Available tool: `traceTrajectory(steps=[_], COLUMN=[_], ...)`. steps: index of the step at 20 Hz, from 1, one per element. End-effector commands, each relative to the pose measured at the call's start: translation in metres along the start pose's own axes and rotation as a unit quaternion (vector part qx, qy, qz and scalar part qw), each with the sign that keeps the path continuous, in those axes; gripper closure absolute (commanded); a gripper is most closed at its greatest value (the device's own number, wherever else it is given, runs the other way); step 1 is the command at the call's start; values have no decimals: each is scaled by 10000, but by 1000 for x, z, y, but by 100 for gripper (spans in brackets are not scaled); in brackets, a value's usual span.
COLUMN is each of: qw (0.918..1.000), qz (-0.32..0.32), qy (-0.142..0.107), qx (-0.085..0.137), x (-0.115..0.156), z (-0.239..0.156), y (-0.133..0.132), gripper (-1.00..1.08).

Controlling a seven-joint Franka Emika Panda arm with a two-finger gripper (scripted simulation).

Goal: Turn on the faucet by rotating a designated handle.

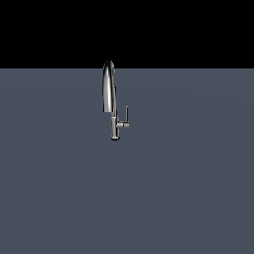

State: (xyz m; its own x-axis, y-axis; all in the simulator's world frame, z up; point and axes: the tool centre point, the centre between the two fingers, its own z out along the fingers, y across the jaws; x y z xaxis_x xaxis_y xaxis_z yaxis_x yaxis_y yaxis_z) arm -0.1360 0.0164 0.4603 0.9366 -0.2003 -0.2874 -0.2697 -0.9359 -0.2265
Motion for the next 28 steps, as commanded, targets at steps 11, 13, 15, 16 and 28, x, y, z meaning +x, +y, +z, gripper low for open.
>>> traceTrajectory(steps=[11, 13, 15, 16, 28], qw=[9883, 9841, 9793, 9766, 9286], qz=[890, 1034, 1179, 1252, 2145], qy=[-884, -1030, -1176, -1250, -2158], qx=[866, 1009, 1154, 1226, 2123], x=[81, 94, 107, 113, 190], z=[19, 24, 29, 31, 72], y=[-7, -7, -7, -7, 0], gripper=[108, 108, 108, 108, 108])
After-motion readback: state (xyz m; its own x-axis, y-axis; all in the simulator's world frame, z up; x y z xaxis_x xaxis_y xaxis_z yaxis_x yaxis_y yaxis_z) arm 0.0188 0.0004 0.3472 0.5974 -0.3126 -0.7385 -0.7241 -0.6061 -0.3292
